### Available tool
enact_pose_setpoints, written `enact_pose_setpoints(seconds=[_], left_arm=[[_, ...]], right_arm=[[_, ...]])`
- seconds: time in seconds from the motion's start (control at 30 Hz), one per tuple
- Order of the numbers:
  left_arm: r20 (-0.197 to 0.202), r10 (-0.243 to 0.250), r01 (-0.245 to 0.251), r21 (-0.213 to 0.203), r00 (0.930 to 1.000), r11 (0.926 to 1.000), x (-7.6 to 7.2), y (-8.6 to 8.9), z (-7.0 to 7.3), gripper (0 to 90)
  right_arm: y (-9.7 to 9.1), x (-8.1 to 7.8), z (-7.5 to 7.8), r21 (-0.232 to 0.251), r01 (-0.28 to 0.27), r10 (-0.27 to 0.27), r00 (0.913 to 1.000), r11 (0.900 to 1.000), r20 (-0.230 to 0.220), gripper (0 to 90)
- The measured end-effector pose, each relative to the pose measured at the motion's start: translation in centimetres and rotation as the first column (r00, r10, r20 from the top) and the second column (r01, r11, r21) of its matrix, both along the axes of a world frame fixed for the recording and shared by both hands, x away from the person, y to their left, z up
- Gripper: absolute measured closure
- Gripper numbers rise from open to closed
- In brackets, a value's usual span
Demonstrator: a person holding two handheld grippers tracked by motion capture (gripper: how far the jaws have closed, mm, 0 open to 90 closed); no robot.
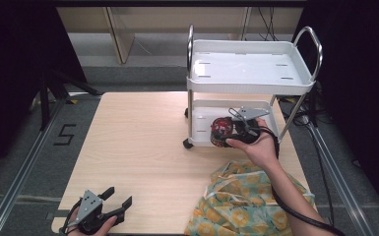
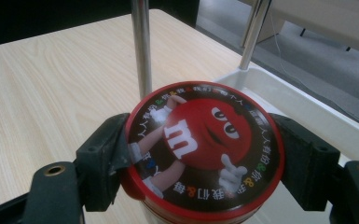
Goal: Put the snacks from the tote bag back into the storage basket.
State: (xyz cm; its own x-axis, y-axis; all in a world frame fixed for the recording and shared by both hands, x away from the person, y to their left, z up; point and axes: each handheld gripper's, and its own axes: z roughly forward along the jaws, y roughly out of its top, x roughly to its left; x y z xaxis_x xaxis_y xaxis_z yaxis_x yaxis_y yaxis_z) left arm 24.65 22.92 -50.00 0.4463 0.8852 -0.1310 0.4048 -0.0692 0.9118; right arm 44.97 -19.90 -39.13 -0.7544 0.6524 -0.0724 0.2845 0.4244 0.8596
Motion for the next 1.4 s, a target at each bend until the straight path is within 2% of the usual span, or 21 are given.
enact_pose_setpoints(seconds=[0.1,0.13,0.23,0.27,0.3,0.33,0.37,0.4,0.47,0.57,0.63,0.87,0.9,0.93,1.07,1.17,1.2,1.23,1.33,1.37,1.4], left_arm=[[-0.003,-0.004,0.004,0.017,1.0,0.9999,0.0,0.1,0.0,26.7],[-0.003,-0.003,0.003,0.014,1.0,0.9999,0.0,0.1,0.0,26.7],[0.006,-0.005,0.005,-0.007,1.0,1.0,0.0,0.0,0.0,26.7],[0.0,-0.012,0.012,0.009,0.9999,0.9999,0.0,0.2,0.0,26.7],[0.0,-0.011,0.011,0.01,0.9999,0.9999,0.0,0.2,0.0,26.7],[0.002,-0.009,0.009,0.009,1.0,0.9999,0.0,0.1,0.0,26.7],[0.002,-0.01,0.01,0.009,1.0,0.9999,0.0,0.1,0.0,26.7],[0.002,-0.01,0.01,0.009,1.0,0.9999,0.0,0.1,0.0,26.7],[-0.001,-0.014,0.014,0.012,0.9999,0.9998,0.0,0.2,0.0,26.7],[0.001,-0.013,0.013,0.009,0.9999,0.9999,0.0,0.2,0.0,26.7],[0.001,-0.012,0.012,0.01,0.9999,0.9999,0.0,0.2,0.0,26.7],[0.008,-0.01,0.01,0.001,0.9999,0.9999,0.0,0.1,0.0,26.7],[0.005,-0.005,0.005,0.006,1.0,1.0,-0.1,0.2,0.1,26.7],[0.005,-0.005,0.005,0.006,1.0,1.0,-0.1,0.2,0.1,26.7],[0.005,-0.006,0.006,0.005,1.0,1.0,-0.1,0.1,0.1,26.7],[0.003,-0.006,0.006,0.007,1.0,1.0,0.0,0.1,0.1,26.7],[0.005,-0.013,0.013,0.003,0.9999,0.9999,0.0,0.1,0.0,26.7],[0.007,-0.008,0.008,-0.001,0.9999,1.0,0.0,0.1,0.0,26.7],[0.0,-0.002,0.002,0.008,1.0,1.0,-0.1,0.1,0.1,26.7],[0.004,-0.011,0.011,0.002,0.9999,0.9999,0.0,0.1,0.0,26.7],[0.004,-0.011,0.011,0.002,0.9999,0.9999,0.0,0.1,0.0,26.7]], right_arm=[[0.1,0.1,0.0,0.0,0.001,-0.001,1.0,1.0,-0.007,26.6],[0.2,0.1,-0.1,0.007,0.001,0.0,0.9998,1.0,-0.02,26.6],[0.4,0.2,0.0,0.004,-0.013,0.013,0.9998,0.9999,-0.014,26.6],[0.4,0.2,0.1,0.004,-0.002,0.002,0.9998,1.0,-0.019,26.6],[0.4,0.4,0.2,-0.006,-0.014,0.014,0.9998,0.9999,0.01,26.6],[0.5,0.4,0.2,-0.004,-0.01,0.01,0.9999,0.9999,0.008,26.6],[0.6,0.3,0.2,0.005,-0.009,0.009,0.9998,0.9999,-0.016,26.6],[0.6,0.3,0.3,-0.005,-0.005,0.005,1.0,1.0,0.004,26.6],[0.7,0.4,0.3,-0.006,-0.004,0.004,1.0,1.0,0.009,26.6],[0.9,0.4,0.2,0.001,-0.016,0.016,0.9998,0.9999,-0.014,26.6],[1.0,0.3,0.2,0.004,0.0,0.0,0.9997,1.0,-0.025,26.6],[1.2,0.6,0.0,-0.007,-0.026,0.026,0.9996,0.9996,0.005,26.6],[1.3,0.5,0.0,0.003,-0.016,0.016,0.9998,0.9999,-0.015,26.6],[1.2,0.6,0.0,-0.008,-0.01,0.01,0.9999,0.9999,0.0,26.6],[1.5,0.5,-0.1,0.006,-0.004,0.005,0.9996,1.0,-0.026,26.6],[1.5,0.7,-0.1,-0.003,-0.025,0.025,0.9996,0.9997,-0.011,26.6],[1.6,0.7,-0.1,-0.001,-0.011,0.011,0.9997,0.9999,-0.023,26.6],[1.5,0.7,0.0,-0.009,-0.004,0.004,1.0,0.9999,0.0,26.6],[1.6,0.7,0.0,-0.006,0.0,0.0,0.9999,1.0,-0.016,26.6],[1.7,0.9,-0.1,-0.004,-0.019,0.019,0.9997,0.9998,-0.018,26.6],[1.7,1.0,-0.1,-0.003,-0.016,0.016,0.9999,0.9999,-0.007,26.6]])
